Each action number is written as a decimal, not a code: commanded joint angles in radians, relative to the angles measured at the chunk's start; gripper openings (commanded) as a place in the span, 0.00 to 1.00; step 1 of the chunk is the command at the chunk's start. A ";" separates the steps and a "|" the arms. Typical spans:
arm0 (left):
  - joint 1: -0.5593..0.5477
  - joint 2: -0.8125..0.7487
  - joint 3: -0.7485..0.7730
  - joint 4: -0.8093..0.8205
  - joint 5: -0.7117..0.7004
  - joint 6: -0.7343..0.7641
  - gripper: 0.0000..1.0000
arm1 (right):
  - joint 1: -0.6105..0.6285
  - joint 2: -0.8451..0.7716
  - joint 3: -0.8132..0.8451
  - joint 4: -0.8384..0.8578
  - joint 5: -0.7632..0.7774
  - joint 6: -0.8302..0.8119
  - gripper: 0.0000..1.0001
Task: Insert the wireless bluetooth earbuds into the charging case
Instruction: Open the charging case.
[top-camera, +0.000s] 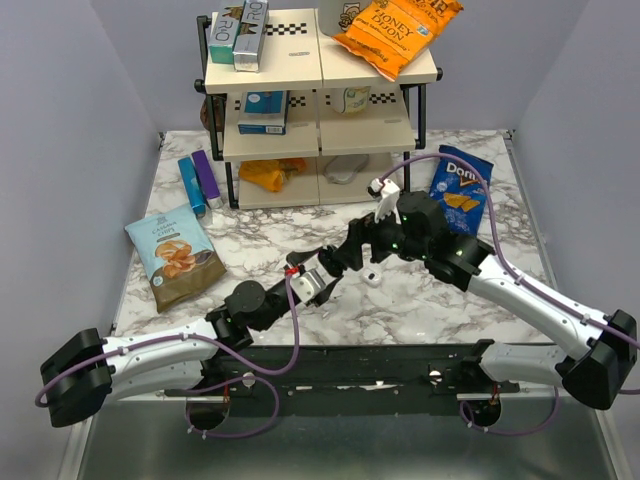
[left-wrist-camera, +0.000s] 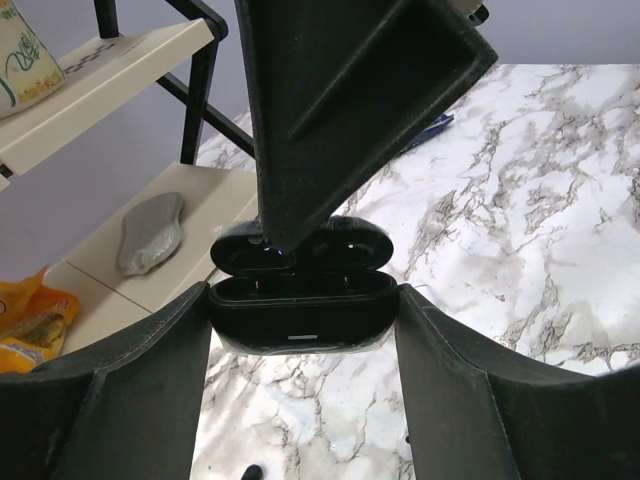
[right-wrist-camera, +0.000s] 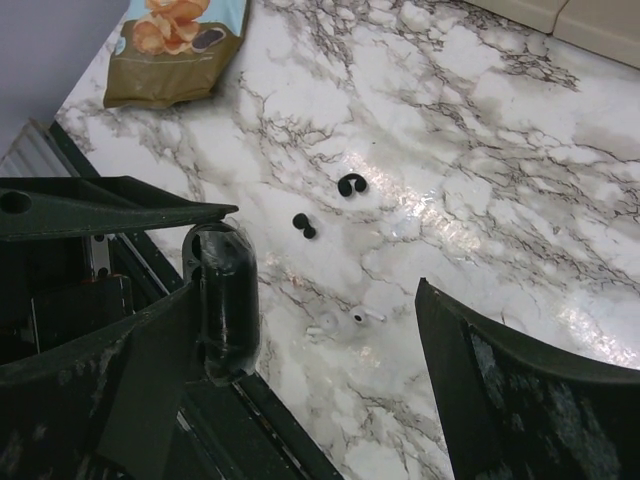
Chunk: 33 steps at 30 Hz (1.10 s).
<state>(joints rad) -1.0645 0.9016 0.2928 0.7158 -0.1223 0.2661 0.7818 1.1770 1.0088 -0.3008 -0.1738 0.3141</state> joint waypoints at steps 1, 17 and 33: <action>-0.012 -0.021 -0.011 0.027 -0.022 0.012 0.00 | 0.000 -0.031 0.019 -0.021 0.057 0.009 0.96; -0.015 -0.027 0.003 0.017 -0.033 0.005 0.00 | 0.000 0.006 0.045 0.014 -0.112 0.006 0.63; -0.015 -0.020 0.006 0.027 -0.031 0.002 0.00 | 0.000 0.064 0.063 0.012 -0.150 -0.010 0.47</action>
<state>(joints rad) -1.0740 0.8852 0.2909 0.7151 -0.1425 0.2661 0.7818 1.2308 1.0397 -0.2867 -0.2852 0.3130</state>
